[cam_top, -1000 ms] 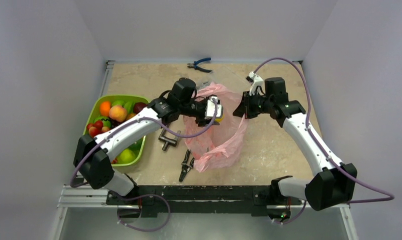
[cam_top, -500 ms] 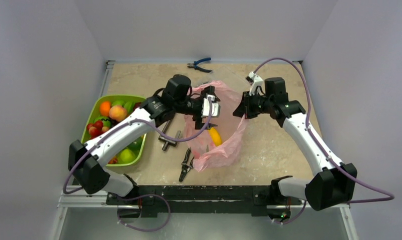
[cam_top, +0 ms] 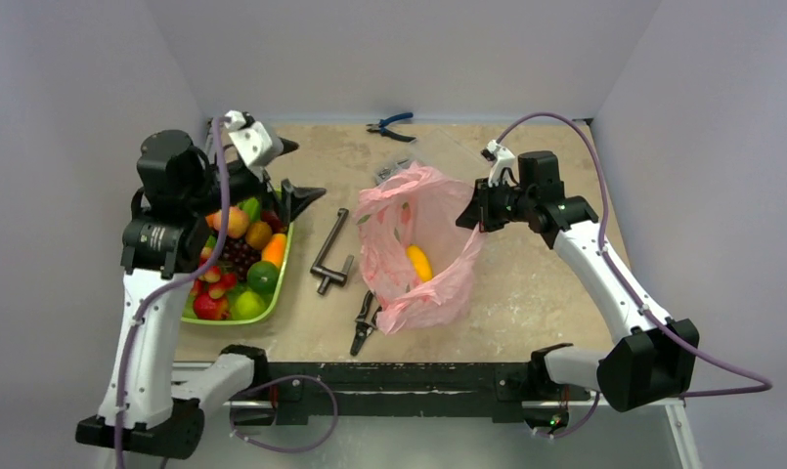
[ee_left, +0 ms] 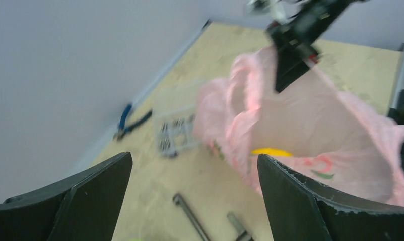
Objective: Place the fake fruits into the plastic bag and tie a complex knot
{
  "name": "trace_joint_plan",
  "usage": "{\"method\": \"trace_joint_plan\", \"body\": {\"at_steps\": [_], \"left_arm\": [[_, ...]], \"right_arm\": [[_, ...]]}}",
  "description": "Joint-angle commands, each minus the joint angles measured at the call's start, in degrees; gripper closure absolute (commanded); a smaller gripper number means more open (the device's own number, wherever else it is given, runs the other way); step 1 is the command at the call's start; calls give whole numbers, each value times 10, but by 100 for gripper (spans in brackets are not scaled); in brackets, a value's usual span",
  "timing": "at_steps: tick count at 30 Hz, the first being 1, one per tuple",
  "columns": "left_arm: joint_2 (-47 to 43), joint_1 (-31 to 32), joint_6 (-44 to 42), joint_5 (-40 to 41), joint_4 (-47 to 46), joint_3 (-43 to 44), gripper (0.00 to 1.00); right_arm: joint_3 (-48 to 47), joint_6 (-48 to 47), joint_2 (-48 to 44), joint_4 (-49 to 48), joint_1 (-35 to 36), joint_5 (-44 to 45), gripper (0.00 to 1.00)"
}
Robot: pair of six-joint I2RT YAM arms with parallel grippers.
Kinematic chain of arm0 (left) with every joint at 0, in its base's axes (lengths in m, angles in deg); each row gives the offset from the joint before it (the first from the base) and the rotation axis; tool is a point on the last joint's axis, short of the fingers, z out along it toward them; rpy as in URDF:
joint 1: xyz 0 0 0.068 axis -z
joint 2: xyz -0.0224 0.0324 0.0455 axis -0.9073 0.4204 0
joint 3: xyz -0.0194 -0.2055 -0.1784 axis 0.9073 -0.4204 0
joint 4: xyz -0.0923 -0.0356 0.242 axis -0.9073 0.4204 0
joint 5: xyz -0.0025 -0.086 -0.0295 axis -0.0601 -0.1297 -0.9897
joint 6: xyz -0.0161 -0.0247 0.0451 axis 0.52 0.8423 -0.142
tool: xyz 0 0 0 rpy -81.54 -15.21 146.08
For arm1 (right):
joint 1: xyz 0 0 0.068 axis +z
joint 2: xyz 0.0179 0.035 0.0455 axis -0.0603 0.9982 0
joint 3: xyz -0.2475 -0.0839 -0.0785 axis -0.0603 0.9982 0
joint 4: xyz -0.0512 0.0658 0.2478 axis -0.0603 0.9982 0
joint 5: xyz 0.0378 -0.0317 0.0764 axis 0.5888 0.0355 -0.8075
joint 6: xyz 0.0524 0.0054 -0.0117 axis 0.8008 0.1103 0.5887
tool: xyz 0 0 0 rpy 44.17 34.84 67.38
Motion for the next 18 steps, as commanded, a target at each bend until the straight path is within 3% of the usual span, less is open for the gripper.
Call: {"method": "trace_joint_plan", "body": {"at_steps": [1, 7, 12, 18], "left_arm": [[65, -164, 4, 45, 192, 0, 4], [168, -318, -57, 121, 265, 18, 0], [228, -352, -107, 221, 232, -7, 2], [318, -356, -123, 267, 225, 9, 12]], "right_arm": [[-4, -7, -13, -9, 1, 5, 100], [-6, -8, -10, -8, 1, 5, 100], [-5, -7, -10, -8, 1, 4, 100], [-10, -10, -7, -5, 1, 7, 100]]}}
